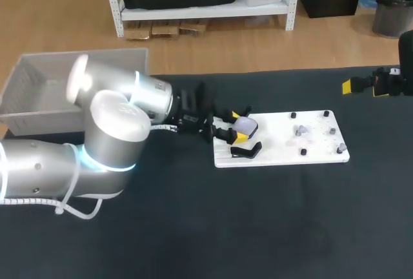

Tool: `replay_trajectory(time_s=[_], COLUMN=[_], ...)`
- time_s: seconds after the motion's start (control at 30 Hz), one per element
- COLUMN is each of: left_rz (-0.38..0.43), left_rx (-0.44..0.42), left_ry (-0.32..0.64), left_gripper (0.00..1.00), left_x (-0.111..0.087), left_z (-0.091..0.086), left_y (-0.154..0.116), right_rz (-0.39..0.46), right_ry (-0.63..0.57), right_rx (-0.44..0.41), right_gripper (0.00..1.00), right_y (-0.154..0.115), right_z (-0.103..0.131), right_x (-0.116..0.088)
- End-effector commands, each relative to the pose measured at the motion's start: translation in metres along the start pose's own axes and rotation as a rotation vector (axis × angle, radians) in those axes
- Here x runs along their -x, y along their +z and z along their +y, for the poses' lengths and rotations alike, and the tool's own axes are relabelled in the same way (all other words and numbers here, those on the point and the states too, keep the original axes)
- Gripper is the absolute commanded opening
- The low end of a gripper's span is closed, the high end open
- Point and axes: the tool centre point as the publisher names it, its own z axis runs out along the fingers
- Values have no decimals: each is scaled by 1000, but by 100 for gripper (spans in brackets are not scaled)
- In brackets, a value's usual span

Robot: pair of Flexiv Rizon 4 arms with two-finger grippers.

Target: Pick up each earbud case from the left stands, insert the matching earbuds, close the lid, and place the case in the box.

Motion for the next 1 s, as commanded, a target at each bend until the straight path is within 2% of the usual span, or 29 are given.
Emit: replay_trajectory(time_s=[0.03, 0.4, 0.67, 1.0], left_rz=[-4, -17, -23, -27], left_rx=[3, -1, -8, -10], left_ry=[-1, -10, -5, 10], left_gripper=[55, 39, 0, 0], left_x=[-3, -3, -2, 0], left_z=[2, 2, 1, 4], left_y=[3, 4, 3, -3], right_rz=[0, 0, 0, 0], right_ry=[-1, -1, -1, -1], right_rx=[4, 4, 4, 4], right_gripper=[100, 100, 100, 100], right_y=[0, 0, 0, 0], right_z=[-1, -1, -1, -1], right_x=[0, 0, 0, 0])
